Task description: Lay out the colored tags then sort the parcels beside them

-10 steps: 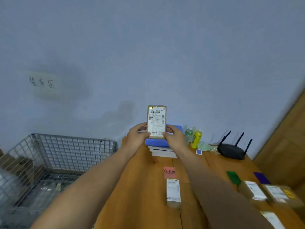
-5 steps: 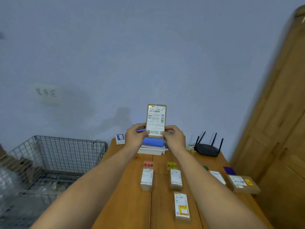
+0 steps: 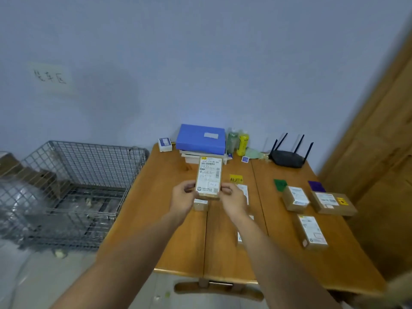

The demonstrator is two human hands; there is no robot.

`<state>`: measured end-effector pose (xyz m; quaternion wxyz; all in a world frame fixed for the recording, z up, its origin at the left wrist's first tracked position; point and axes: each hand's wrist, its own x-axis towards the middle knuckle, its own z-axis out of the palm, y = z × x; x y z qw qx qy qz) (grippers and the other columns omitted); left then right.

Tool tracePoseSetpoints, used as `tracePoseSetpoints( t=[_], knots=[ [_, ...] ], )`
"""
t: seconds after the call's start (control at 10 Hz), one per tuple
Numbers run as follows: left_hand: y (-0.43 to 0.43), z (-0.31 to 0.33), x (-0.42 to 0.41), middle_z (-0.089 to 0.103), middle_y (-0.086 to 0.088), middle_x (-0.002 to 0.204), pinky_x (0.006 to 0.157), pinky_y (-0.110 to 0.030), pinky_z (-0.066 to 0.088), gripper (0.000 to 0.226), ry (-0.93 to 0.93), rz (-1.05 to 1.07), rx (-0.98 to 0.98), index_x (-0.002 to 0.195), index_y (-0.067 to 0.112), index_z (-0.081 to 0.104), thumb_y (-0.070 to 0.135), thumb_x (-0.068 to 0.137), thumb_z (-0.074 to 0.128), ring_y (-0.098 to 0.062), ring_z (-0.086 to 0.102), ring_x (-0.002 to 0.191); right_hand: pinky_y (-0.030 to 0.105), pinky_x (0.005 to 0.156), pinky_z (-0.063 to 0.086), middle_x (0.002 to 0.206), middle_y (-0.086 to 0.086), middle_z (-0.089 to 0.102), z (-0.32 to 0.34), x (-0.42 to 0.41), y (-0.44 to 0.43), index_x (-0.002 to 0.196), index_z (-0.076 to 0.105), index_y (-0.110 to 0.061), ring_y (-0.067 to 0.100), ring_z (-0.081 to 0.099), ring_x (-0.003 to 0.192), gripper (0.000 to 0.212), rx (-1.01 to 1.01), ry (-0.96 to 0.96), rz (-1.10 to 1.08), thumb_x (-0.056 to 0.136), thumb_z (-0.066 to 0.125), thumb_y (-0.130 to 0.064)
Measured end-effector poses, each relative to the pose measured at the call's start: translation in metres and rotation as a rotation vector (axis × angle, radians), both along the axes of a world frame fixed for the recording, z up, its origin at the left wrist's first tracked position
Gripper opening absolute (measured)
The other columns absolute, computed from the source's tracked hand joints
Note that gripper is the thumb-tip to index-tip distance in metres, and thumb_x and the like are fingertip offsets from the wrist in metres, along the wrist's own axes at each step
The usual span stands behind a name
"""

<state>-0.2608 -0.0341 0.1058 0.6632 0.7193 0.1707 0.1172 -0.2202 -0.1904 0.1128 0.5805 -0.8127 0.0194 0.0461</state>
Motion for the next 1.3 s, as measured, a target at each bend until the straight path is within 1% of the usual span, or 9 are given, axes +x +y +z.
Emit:
tracePoseSetpoints(
  t=[0.1,0.3,0.4,0.5,0.7,0.9,1.0,1.1,1.3],
  knots=[
    [0.009,-0.062,0.002,0.079,0.000,0.105,0.094,-0.050,0.058,0.037,0.123,0.006,-0.033,0.107,0.014,0.078,-0.008,0.077,0.072,-0.022,0.074,0.103,0.035,0.089,0.057,0.111,-0.007,0.073,-0.060,-0.005,0.003,0.102,0.065,-0.034,0.012,0.068,0.099,0.025,-0.007,0.099,0.014,0.090,0.069,-0.012],
    [0.011,-0.161,-0.007,0.077,-0.009,0.106,0.091,-0.050,0.059,0.033,0.318,0.059,-0.126,0.101,0.013,0.073,-0.013,0.081,0.068,-0.032,0.073,0.101,0.029,0.089,0.053,0.120,-0.007,0.072,-0.151,-0.011,0.009,0.123,0.069,-0.022,0.013,0.067,0.105,0.032,-0.107,0.250,0.006,0.092,0.067,-0.014],
    [0.014,-0.199,-0.009,0.077,-0.009,0.108,0.094,-0.051,0.058,0.030,0.373,0.071,-0.137,0.105,0.010,0.073,-0.011,0.084,0.068,-0.032,0.072,0.105,0.024,0.087,0.050,0.122,-0.004,0.072,-0.181,-0.013,0.013,0.126,0.068,-0.018,0.009,0.064,0.101,0.032,-0.117,0.303,0.007,0.095,0.064,-0.010],
    [0.013,-0.217,-0.010,0.074,-0.011,0.112,0.098,-0.047,0.056,0.031,0.389,0.082,-0.121,0.113,0.003,0.071,-0.011,0.086,0.069,-0.030,0.070,0.108,0.025,0.092,0.051,0.128,0.001,0.070,-0.206,-0.012,0.018,0.128,0.067,-0.014,0.016,0.066,0.112,0.035,-0.114,0.347,-0.011,0.095,0.064,-0.005],
    [0.016,-0.233,-0.003,0.072,-0.013,0.118,0.096,-0.035,0.055,0.036,0.390,0.068,-0.103,0.121,-0.002,0.068,-0.010,0.086,0.071,-0.024,0.067,0.107,0.028,0.097,0.051,0.128,0.002,0.070,-0.231,-0.005,0.027,0.128,0.068,-0.014,0.019,0.065,0.117,0.035,-0.099,0.383,-0.025,0.094,0.064,-0.004],
    [0.018,-0.232,0.000,0.069,-0.012,0.120,0.069,-0.008,0.054,0.034,0.358,0.059,-0.104,0.124,-0.005,0.065,-0.010,0.091,0.066,-0.019,0.064,0.103,0.024,0.090,0.049,0.130,-0.001,0.068,-0.235,0.000,0.030,0.131,0.066,-0.018,0.017,0.064,0.116,0.036,-0.109,0.384,-0.021,0.097,0.063,-0.009],
    [0.017,-0.229,0.000,0.070,-0.008,0.117,0.067,-0.008,0.053,0.033,0.369,0.053,-0.108,0.124,0.001,0.067,-0.005,0.092,0.067,-0.018,0.064,0.104,0.025,0.092,0.050,0.131,-0.001,0.067,-0.230,0.000,0.029,0.133,0.064,-0.018,0.016,0.063,0.115,0.035,-0.119,0.387,-0.015,0.099,0.060,-0.010],
    [0.019,-0.223,0.001,0.072,-0.005,0.117,0.077,-0.017,0.052,0.031,0.374,0.051,-0.141,0.123,0.007,0.068,0.001,0.093,0.068,-0.020,0.066,0.108,0.026,0.087,0.053,0.131,-0.001,0.067,-0.223,-0.001,0.029,0.135,0.062,-0.021,0.012,0.063,0.102,0.034,-0.175,0.387,0.021,0.102,0.056,-0.019],
    [0.036,-0.160,0.024,0.066,-0.006,0.127,0.093,-0.032,0.049,0.035,0.353,0.023,0.009,0.133,0.013,0.064,0.018,0.098,0.064,-0.020,0.061,0.110,0.029,0.070,0.052,0.120,-0.001,0.068,-0.149,0.015,0.021,0.140,0.055,-0.028,0.017,0.067,0.099,0.038,-0.362,0.273,0.103,0.104,0.046,-0.037]
  ],
)
